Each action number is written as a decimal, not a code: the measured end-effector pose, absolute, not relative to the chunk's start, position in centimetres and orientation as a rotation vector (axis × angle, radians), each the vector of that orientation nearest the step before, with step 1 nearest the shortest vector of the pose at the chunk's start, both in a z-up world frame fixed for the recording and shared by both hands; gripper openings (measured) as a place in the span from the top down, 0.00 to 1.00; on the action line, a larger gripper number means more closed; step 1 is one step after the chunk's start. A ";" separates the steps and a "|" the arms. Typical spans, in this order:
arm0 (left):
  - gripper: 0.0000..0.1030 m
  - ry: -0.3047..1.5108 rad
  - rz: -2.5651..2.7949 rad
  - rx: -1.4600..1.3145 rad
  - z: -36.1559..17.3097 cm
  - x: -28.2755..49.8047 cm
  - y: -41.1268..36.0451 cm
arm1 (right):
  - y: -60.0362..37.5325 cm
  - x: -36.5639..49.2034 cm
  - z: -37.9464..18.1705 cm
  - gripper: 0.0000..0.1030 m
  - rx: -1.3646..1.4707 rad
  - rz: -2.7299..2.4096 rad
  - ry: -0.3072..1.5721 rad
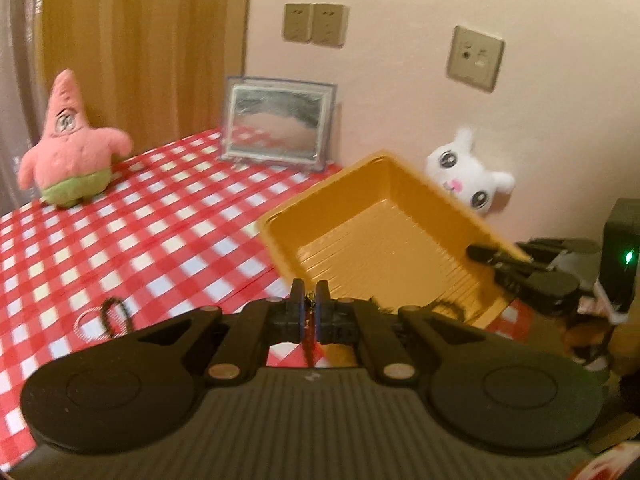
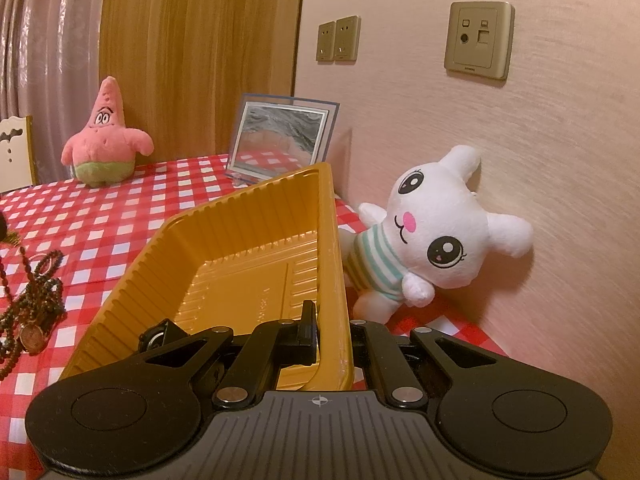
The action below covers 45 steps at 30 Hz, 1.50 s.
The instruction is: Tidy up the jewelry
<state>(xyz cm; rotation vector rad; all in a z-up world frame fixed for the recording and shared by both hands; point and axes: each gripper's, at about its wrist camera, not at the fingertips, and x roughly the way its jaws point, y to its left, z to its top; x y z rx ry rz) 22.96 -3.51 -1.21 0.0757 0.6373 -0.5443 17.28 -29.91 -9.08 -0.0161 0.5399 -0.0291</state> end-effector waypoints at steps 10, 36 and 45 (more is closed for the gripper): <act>0.96 0.616 -0.688 0.055 -0.9 24.3 -8.8 | -29.6 17.5 -9.0 0.96 -0.009 -0.017 0.532; 0.83 0.716 -0.635 -0.038 -3.8 28.1 -9.5 | -30.2 17.7 -9.1 0.96 0.000 -0.007 0.532; 0.81 0.721 -0.372 -0.040 -3.6 26.1 -1.3 | -30.1 18.1 -9.1 0.96 -0.003 -0.007 0.523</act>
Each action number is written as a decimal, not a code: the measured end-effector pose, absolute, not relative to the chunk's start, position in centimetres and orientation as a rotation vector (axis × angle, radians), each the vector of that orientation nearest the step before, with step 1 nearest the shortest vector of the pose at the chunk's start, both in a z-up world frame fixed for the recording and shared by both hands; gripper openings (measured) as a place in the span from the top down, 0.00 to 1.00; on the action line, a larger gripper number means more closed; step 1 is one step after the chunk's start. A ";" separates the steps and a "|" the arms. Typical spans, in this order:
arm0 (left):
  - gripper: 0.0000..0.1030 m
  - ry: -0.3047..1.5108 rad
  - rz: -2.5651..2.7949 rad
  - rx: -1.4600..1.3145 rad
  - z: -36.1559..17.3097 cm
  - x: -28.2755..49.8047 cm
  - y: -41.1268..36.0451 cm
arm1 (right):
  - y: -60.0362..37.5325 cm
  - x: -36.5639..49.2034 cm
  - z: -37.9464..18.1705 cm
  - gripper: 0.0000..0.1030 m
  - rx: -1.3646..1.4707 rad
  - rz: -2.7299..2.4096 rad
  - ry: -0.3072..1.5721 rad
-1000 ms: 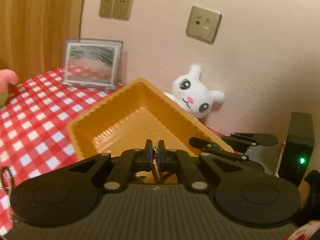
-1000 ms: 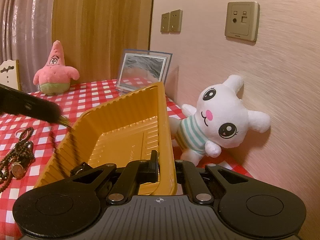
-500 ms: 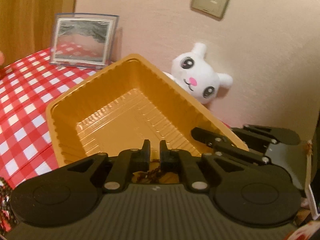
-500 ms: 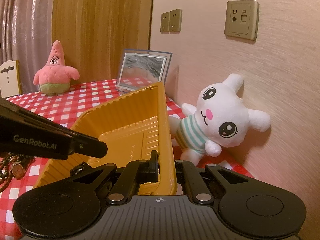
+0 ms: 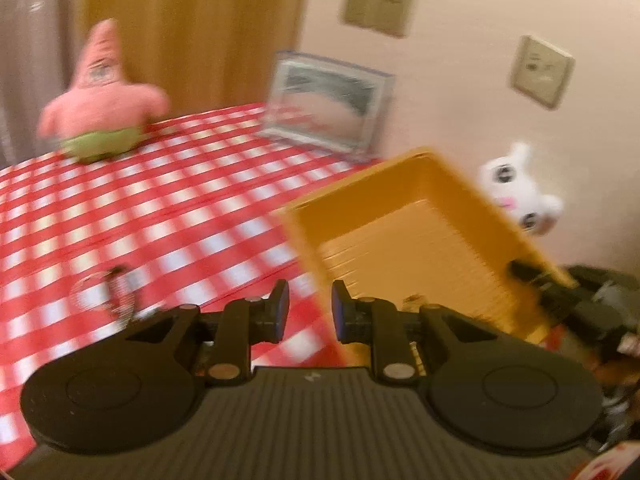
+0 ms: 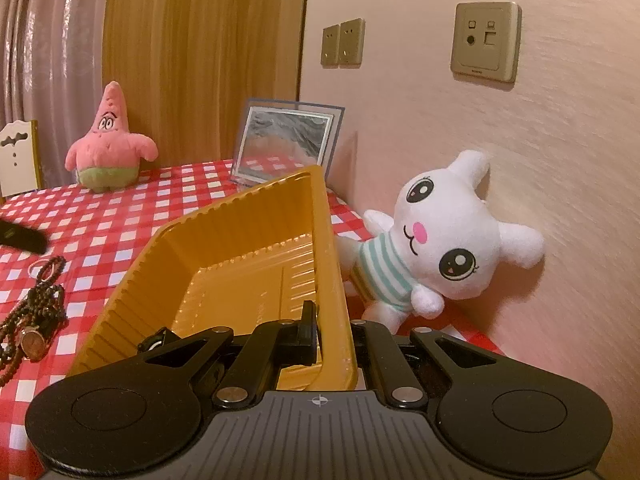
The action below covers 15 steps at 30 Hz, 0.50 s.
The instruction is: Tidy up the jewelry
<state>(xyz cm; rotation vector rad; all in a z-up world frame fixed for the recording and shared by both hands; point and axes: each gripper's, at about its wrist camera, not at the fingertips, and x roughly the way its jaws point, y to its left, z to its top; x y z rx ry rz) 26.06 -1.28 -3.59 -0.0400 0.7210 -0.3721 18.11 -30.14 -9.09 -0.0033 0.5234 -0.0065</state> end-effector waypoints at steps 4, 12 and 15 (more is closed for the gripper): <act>0.81 0.772 -0.271 -0.027 -5.0 24.9 1.8 | -30.1 18.4 -9.0 0.96 -0.005 -0.007 0.520; 0.81 0.836 -0.194 -0.005 -7.3 22.7 4.7 | -29.9 18.8 -8.8 0.96 -0.013 -0.012 0.518; 0.81 0.841 -0.208 0.014 -7.7 22.3 4.5 | -29.9 18.8 -8.7 0.96 -0.017 -0.013 0.517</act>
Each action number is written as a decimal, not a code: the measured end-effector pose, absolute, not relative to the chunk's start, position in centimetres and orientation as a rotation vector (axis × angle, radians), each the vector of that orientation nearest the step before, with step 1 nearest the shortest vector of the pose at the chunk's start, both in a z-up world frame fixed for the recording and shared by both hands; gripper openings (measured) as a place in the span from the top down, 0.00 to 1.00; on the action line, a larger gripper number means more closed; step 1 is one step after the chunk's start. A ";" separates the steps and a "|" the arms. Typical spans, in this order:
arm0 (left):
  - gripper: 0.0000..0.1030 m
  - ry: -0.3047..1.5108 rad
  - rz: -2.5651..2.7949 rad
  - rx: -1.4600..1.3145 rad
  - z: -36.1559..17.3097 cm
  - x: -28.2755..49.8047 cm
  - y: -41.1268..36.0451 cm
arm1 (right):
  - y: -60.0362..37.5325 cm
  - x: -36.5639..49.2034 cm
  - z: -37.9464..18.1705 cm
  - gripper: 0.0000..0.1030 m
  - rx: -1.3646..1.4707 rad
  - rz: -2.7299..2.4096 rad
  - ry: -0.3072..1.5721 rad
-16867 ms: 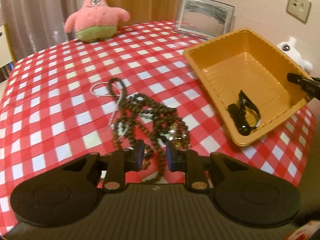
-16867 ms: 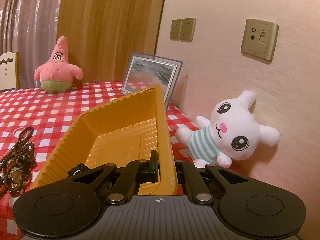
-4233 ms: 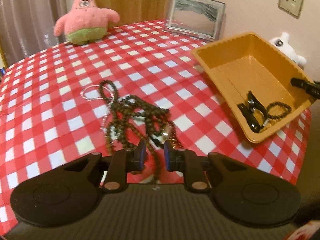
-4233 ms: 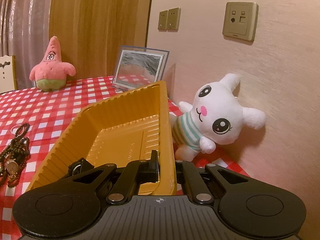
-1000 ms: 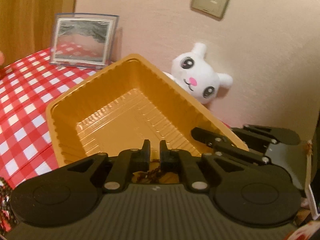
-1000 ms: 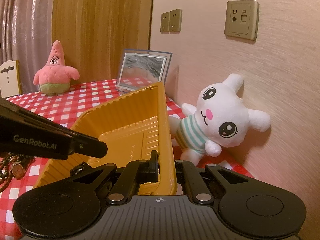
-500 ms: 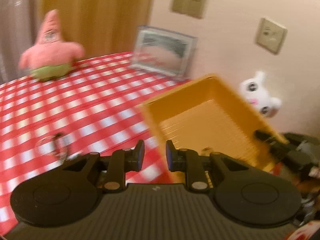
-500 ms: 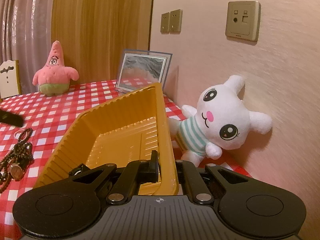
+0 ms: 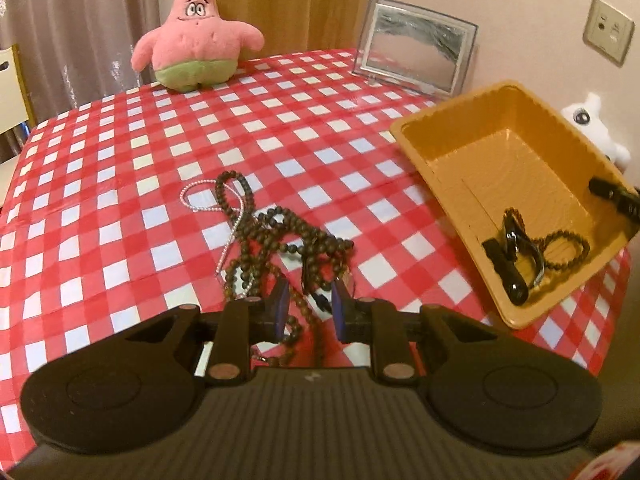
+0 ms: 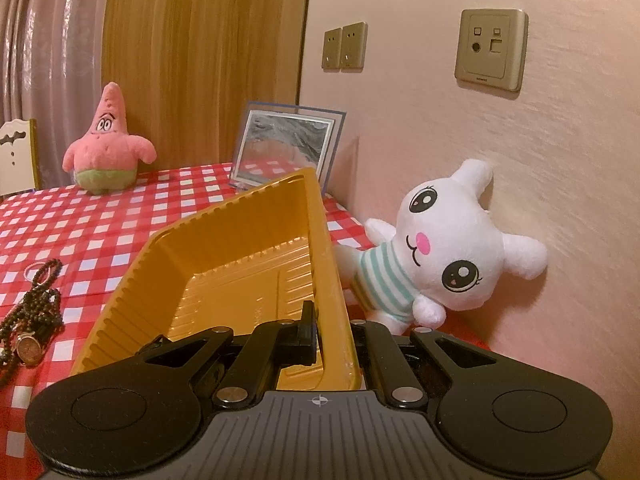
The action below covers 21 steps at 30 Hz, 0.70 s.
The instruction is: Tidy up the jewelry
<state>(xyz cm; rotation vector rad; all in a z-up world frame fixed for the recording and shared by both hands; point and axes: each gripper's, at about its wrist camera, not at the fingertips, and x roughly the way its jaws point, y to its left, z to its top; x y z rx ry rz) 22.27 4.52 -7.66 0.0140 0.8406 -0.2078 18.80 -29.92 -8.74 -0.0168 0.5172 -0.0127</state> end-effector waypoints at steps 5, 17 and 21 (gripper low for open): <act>0.81 0.841 -0.252 0.040 -8.2 21.9 3.7 | -29.8 18.6 -8.7 0.96 -0.020 -0.016 0.517; 0.80 0.862 -0.304 0.084 -10.0 22.9 2.6 | -29.6 18.5 -8.5 0.96 -0.026 -0.024 0.521; 0.79 0.864 -0.312 0.102 -10.5 23.6 2.4 | -29.6 18.5 -8.5 0.96 -0.026 -0.026 0.523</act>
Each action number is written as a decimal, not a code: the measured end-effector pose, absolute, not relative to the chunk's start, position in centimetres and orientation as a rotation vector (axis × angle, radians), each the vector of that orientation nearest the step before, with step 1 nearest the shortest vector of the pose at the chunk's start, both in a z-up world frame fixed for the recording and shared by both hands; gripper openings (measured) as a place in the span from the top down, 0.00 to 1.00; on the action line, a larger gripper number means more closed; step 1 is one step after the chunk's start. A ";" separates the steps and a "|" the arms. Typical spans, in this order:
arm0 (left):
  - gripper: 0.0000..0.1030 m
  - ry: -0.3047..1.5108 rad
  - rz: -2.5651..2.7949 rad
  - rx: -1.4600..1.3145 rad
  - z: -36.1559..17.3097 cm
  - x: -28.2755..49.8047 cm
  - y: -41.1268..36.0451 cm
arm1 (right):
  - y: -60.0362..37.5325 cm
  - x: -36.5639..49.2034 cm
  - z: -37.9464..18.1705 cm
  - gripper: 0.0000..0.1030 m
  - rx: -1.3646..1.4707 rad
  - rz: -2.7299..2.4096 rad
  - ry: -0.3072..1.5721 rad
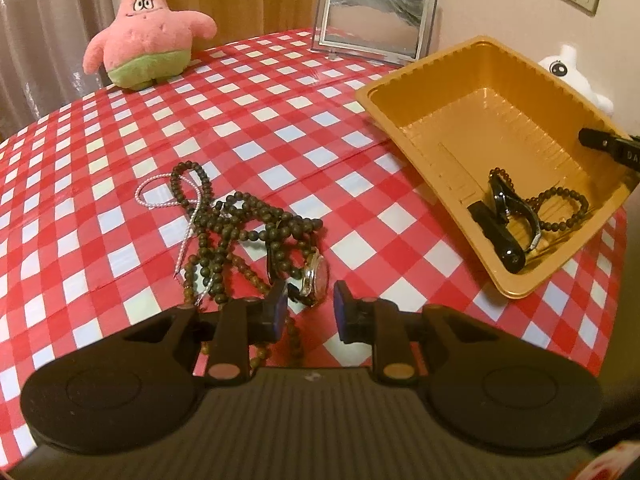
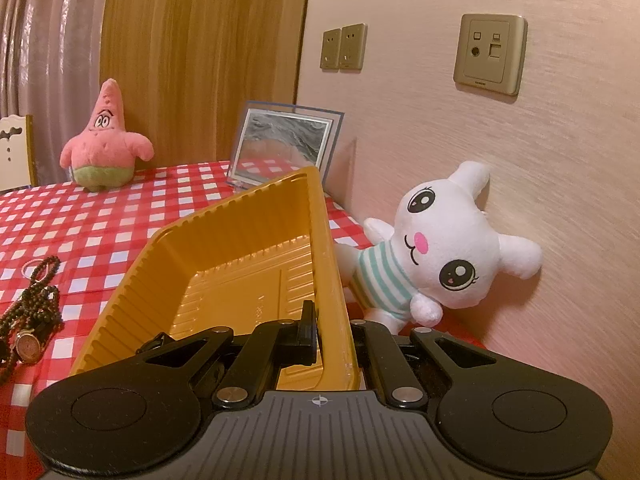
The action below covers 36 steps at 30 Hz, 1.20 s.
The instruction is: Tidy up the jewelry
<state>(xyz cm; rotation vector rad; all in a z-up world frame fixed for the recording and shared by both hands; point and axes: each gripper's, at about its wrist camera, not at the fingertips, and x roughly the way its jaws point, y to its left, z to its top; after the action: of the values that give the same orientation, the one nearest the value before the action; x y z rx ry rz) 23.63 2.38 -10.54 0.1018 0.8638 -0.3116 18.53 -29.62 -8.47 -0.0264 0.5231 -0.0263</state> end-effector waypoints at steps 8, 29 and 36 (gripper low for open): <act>0.79 0.857 -0.330 0.154 -11.8 25.5 1.2 | -29.7 18.6 -8.6 0.96 -0.027 -0.033 0.529; 0.92 0.940 -0.418 0.069 -12.4 24.9 0.6 | -29.7 18.4 -8.7 0.96 -0.027 -0.033 0.532; 0.92 0.982 -0.468 0.012 -12.4 22.3 0.8 | -29.7 18.4 -8.7 0.96 -0.026 -0.030 0.532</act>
<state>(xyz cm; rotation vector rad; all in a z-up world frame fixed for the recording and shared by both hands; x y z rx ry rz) 22.30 0.81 -12.38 0.0124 0.9822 -0.4678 18.41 -29.66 -8.69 -0.0263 0.5316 -0.0303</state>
